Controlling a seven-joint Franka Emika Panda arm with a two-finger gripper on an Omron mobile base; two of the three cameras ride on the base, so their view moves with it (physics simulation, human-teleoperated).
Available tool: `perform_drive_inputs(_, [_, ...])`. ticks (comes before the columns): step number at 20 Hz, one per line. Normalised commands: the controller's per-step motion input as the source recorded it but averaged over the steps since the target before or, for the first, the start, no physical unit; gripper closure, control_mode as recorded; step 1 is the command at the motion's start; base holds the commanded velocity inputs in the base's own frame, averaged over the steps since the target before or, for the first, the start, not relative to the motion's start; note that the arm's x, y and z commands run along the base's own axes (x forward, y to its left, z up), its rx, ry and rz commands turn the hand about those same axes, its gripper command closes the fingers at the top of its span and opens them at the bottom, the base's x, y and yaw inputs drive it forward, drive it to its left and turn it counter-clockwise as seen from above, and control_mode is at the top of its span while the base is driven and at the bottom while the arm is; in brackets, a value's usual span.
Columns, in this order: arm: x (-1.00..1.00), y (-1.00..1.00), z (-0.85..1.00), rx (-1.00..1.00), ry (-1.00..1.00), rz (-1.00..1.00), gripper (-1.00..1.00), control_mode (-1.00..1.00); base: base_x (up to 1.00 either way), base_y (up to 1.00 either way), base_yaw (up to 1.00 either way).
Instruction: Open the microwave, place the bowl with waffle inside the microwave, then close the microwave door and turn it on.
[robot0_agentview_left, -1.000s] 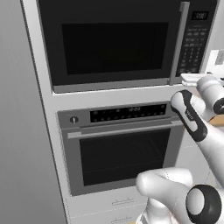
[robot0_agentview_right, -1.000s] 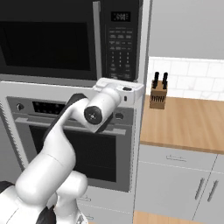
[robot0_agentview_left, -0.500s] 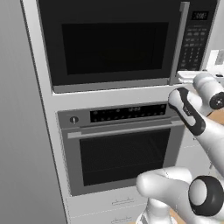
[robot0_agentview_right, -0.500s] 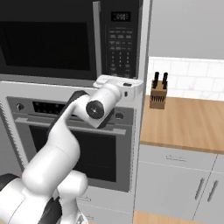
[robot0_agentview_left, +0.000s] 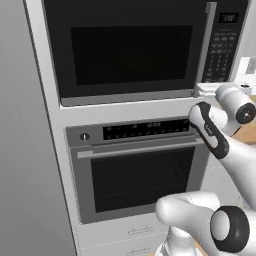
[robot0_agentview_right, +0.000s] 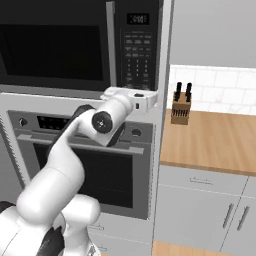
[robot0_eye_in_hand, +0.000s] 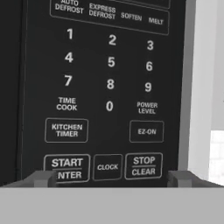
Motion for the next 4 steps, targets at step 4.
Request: perform_drive_inputs(4, [-0.01, 0.00, 0.01, 0.00, 0.00, 0.00, -1.00, -1.00, 0.00, 0.00, 0.00])
